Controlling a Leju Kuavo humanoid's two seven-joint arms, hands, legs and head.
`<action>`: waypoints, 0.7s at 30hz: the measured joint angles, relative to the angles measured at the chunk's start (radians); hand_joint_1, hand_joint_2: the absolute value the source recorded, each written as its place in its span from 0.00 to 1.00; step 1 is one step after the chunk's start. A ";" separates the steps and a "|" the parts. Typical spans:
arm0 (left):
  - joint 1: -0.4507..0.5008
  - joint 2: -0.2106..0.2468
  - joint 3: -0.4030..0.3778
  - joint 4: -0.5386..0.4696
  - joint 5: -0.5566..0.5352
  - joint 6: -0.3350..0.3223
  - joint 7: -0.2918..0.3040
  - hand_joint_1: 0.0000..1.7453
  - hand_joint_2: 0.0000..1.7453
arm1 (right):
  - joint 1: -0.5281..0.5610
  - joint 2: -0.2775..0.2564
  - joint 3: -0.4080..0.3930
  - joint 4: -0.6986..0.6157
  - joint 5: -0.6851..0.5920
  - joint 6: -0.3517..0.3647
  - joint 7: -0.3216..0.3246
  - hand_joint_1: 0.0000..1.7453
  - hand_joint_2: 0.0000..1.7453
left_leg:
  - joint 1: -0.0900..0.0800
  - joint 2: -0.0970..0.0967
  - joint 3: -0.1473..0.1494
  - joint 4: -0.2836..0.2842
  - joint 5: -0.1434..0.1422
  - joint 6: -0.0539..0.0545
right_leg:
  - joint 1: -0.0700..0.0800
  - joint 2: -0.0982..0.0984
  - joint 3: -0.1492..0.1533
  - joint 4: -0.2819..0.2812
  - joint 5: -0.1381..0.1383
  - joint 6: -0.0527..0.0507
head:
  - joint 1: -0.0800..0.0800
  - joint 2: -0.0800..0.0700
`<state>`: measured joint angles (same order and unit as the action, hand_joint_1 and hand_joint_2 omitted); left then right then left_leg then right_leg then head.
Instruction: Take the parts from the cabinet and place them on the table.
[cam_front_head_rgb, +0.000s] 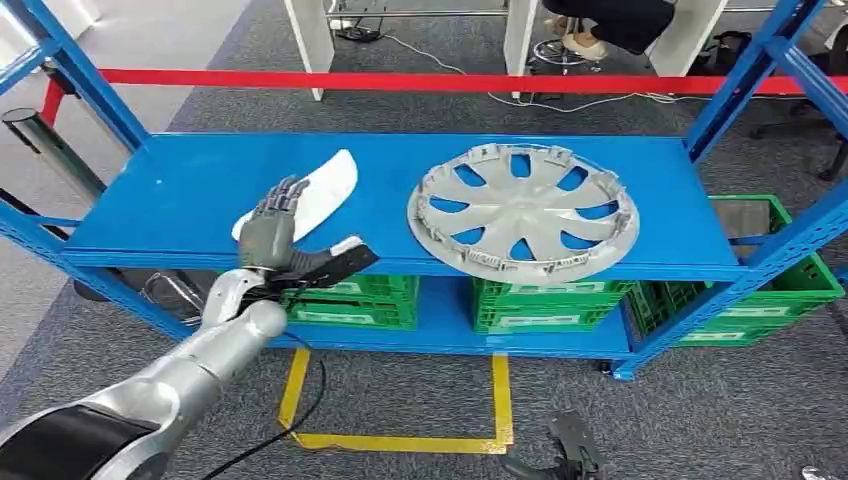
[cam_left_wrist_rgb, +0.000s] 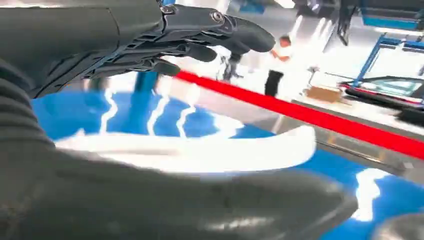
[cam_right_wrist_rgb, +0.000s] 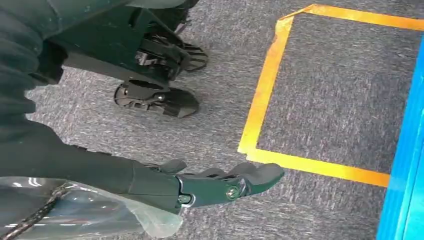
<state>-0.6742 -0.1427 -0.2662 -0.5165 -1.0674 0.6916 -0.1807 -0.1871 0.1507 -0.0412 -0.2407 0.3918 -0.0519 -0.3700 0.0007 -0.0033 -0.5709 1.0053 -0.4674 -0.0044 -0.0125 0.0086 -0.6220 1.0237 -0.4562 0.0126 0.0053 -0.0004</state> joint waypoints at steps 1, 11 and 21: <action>-0.001 0.005 -0.010 0.000 -0.056 0.000 0.033 0.00 1.00 | 0.000 0.000 -0.003 0.000 0.001 0.000 -0.001 0.00 1.00 | 0.000 0.000 0.000 0.001 0.000 0.000 | 0.000 0.000 0.000 0.000 0.000 0.000 | 0.000 0.000; -0.005 0.032 -0.113 0.016 -0.482 -0.004 0.242 0.00 1.00 | 0.002 0.000 -0.013 0.000 0.014 0.002 -0.002 0.00 1.00 | -0.001 0.000 -0.001 0.003 -0.001 0.001 | -0.001 0.000 0.000 0.000 0.001 0.001 | 0.000 0.000; -0.011 0.042 -0.172 0.047 -0.500 -0.039 0.275 0.00 1.00 | 0.002 0.000 -0.013 0.000 0.014 0.003 -0.002 0.00 1.00 | -0.001 0.000 -0.001 0.003 -0.001 0.001 | -0.001 0.000 0.000 0.000 0.001 0.001 | 0.000 0.000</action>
<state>-0.6848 -0.1011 -0.4387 -0.4692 -1.5671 0.6531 0.0943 -0.1850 0.1503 -0.0546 -0.2407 0.4063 -0.0484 -0.3716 0.0000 -0.0033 -0.5718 1.0083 -0.4682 -0.0033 -0.0132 0.0085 -0.6218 1.0235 -0.4557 0.0134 0.0053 -0.0004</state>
